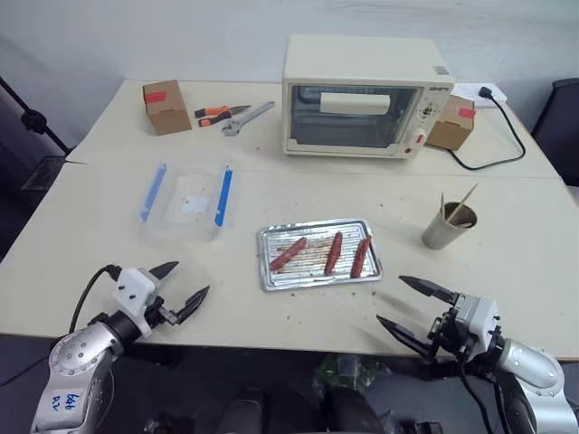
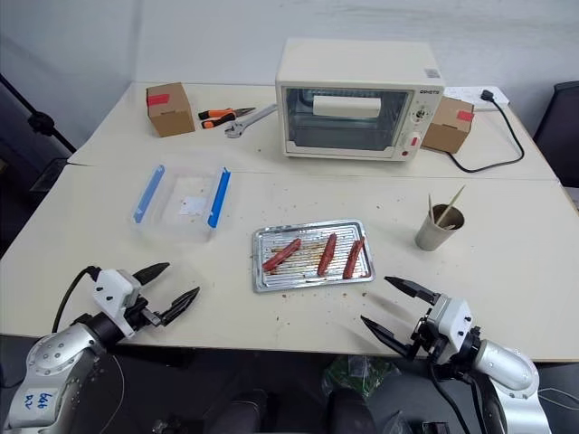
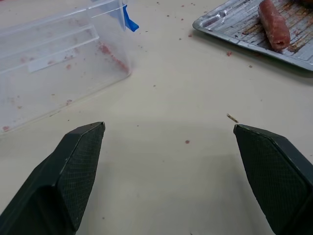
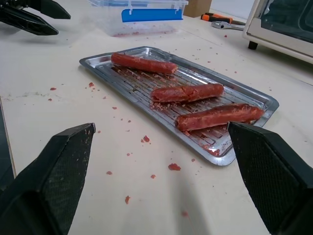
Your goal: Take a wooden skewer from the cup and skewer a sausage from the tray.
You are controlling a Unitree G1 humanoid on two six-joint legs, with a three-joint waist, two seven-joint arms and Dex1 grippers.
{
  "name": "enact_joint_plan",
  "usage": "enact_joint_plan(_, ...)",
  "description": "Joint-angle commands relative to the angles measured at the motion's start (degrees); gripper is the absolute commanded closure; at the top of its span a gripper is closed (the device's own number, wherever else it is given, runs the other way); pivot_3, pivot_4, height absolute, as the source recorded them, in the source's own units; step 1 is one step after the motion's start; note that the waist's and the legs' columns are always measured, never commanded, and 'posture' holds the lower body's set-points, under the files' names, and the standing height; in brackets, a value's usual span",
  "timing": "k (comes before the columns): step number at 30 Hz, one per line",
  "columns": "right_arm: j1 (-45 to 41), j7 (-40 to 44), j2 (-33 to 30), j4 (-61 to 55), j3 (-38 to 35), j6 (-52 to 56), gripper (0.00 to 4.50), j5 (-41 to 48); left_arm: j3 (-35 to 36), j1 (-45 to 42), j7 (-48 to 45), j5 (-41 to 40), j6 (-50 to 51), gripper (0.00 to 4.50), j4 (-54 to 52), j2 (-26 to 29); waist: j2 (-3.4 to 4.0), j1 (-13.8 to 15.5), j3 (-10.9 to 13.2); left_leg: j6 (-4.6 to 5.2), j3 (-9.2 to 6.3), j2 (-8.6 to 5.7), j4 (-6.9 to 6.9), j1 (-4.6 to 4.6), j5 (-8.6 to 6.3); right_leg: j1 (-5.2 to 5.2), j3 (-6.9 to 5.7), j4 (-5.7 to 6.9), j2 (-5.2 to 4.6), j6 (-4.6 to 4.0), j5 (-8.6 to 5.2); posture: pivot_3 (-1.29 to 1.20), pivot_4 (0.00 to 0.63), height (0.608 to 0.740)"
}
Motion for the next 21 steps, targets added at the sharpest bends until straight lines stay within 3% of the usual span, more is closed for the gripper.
enact_joint_plan(1,0.0,-0.5,-0.1,-1.5,-1.2,-0.8,0.0,0.8,1.3,0.9,-0.2,-0.4,-1.1,0.02,-1.7,0.3,0.0,0.0,0.0,0.0,0.0,0.0,-0.01,0.0,0.0,0.0,0.0,0.0,0.0,0.0,0.0,0.0,0.15,0.74)
enact_joint_plan(4,1.1,-1.7,-0.2,-4.5,-1.7,0.1,0.0,1.2,2.1,-0.6,-1.9,-6.2,1.7,0.02,-3.8,-0.4,0.0,0.0,0.0,0.02,0.0,0.0,0.0,0.0,-0.01,0.0,0.0,0.01,0.0,0.0,0.0,0.0,0.15,0.74)
enact_joint_plan(9,8.4,-4.8,-2.7,-11.3,-12.0,2.7,0.0,4.9,2.0,-5.9,-10.5,-22.1,11.6,0.02,-8.7,2.9,0.05,0.8,0.0,-0.03,-0.05,0.0,0.04,-0.05,0.01,0.03,-0.02,-0.01,-0.03,0.0,0.0,0.0,0.15,0.74)
enact_joint_plan(14,17.3,-4.8,-4.0,-4.4,-28.9,0.2,0.0,6.4,-4.9,-16.0,-18.1,-21.2,13.6,0.02,-8.1,6.4,0.09,1.5,0.0,-0.01,-0.07,-0.03,0.03,0.03,0.0,0.17,-0.06,-0.09,-0.02,0.0,0.0,0.0,0.15,0.74)
enact_joint_plan(21,17.9,-4.6,-9.4,-1.8,-37.5,4.5,0.0,8.0,-9.9,-23.0,-21.4,-20.5,12.9,0.02,-5.6,4.0,0.21,-0.2,0.0,0.01,0.08,-0.01,-0.03,0.09,-0.02,0.18,0.05,-0.1,0.06,0.01,0.01,0.0,0.15,0.74)
